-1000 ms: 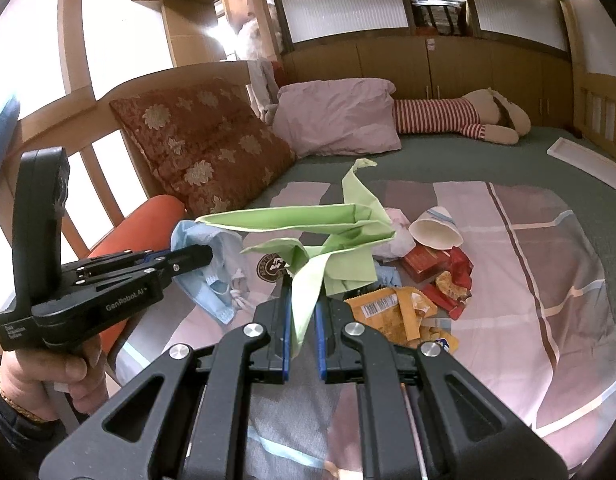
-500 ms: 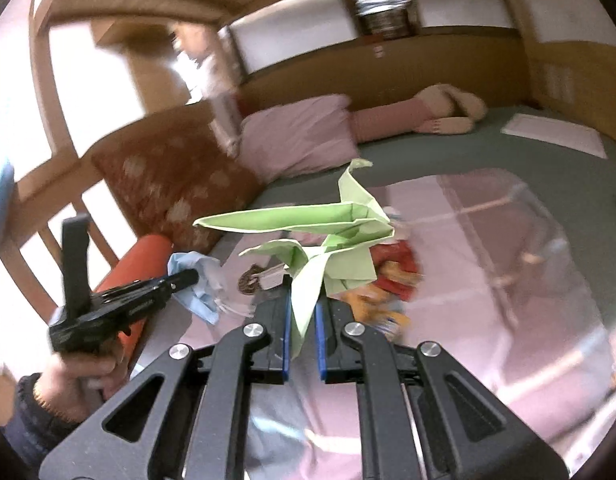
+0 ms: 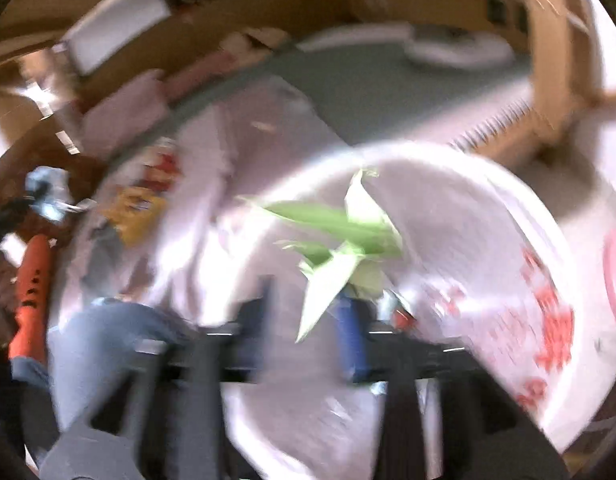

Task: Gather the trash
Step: 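Carry mask and paper plane to the white trash bag and release, then return both tools above the remaining trash pile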

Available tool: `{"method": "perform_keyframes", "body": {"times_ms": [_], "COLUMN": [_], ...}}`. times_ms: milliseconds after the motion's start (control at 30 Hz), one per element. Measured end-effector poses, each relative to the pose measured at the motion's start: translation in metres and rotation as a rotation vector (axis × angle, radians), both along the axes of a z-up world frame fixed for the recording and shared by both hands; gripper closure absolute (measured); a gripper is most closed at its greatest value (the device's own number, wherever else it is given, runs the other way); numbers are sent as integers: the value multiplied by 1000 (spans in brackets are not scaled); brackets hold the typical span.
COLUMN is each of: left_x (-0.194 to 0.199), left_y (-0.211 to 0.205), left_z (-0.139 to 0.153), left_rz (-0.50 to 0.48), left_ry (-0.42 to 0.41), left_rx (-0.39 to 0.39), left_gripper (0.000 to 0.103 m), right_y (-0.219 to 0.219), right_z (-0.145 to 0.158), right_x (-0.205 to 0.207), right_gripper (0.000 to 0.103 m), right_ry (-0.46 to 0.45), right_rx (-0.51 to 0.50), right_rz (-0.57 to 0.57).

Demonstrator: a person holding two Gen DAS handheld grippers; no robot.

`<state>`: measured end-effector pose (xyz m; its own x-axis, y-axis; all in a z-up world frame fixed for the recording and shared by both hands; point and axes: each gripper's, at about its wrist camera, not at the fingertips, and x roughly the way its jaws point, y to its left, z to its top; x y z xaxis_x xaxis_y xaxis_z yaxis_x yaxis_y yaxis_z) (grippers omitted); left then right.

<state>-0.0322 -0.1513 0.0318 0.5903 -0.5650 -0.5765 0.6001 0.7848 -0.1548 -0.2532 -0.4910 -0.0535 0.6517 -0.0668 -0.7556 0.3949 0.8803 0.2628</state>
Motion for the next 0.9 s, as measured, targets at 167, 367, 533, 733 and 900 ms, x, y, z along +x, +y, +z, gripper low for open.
{"method": "perform_keyframes", "body": {"times_ms": [167, 367, 533, 733, 900], "left_x": [-44, -83, -70, -5, 39], "left_y": [-99, -207, -181, -56, 71], "left_z": [9, -8, -2, 34, 52], "left_rz": [-215, -404, -273, -12, 288], "left_ry": [34, 95, 31, -53, -89], "left_rx": [2, 53, 51, 0, -42], "left_gripper": [94, 29, 8, 4, 4], "right_y": [-30, -18, 14, 69, 139], "right_z": [47, 113, 133, 135, 143], "right_x": [-35, -58, -47, 25, 108], "right_gripper": [34, 27, 24, 22, 21], "right_ry": [-196, -416, -463, -436, -412], "right_rx": [50, -13, -80, -125, -142], "right_rz": [-100, -144, -65, 65, 228]}}
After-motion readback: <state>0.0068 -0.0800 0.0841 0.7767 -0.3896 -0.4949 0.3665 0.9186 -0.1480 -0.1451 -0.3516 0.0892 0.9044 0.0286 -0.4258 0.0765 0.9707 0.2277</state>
